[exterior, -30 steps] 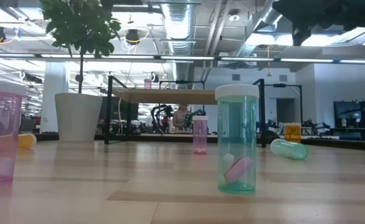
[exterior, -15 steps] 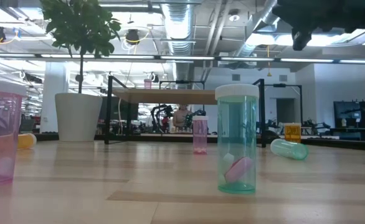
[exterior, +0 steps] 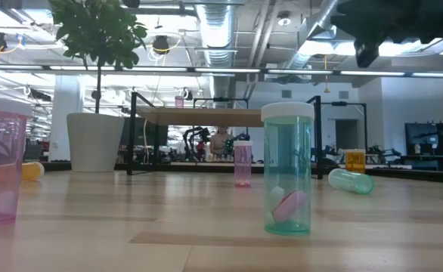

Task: Pick and place medicine bottles onto shelf by color
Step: Put the top pink pill bottle aligned with the other pink pill bottle on the shelf

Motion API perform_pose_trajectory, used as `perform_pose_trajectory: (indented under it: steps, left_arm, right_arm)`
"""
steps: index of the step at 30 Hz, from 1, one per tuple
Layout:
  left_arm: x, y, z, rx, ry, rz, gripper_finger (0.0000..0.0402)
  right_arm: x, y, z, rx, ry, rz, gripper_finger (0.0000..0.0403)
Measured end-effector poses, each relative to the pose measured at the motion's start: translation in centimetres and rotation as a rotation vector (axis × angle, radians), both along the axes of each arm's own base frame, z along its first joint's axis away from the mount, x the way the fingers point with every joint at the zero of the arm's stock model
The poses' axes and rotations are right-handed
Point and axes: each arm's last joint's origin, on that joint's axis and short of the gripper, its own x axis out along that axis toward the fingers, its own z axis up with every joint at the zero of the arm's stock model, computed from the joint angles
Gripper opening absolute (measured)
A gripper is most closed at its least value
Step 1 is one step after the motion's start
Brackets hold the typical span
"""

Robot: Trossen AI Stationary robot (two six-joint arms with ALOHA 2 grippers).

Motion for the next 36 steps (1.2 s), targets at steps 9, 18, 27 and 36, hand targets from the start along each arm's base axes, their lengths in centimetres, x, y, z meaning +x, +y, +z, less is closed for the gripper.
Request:
perform_pose_trajectory:
  steps: [9, 18, 27, 36]
  left_arm:
    - [0.7, -0.2, -1.0, -0.003, 0.035, 0.0, 0.0206]
    - [1.3, -0.4, -1.8, 0.02, 0.074, -0.018, 0.0206]
    - [1.3, -0.4, -1.7, 0.068, 0.072, -0.013, 0.0206]
    - [1.2, -0.4, -1.9, 0.036, 0.086, -0.01, 0.0206]
  right_arm:
    - [2.7, 0.6, -0.3, -0.071, 0.107, -0.001, 0.0114]
    - [7.0, 1.6, -2.9, -0.089, 0.303, -0.002, 0.0118]
    - [11.2, 2.3, -5.2, -0.087, 0.433, -0.018, 0.0234]
    - [12.8, 1.3, -6.4, -0.064, 0.465, -0.064, 0.0276]
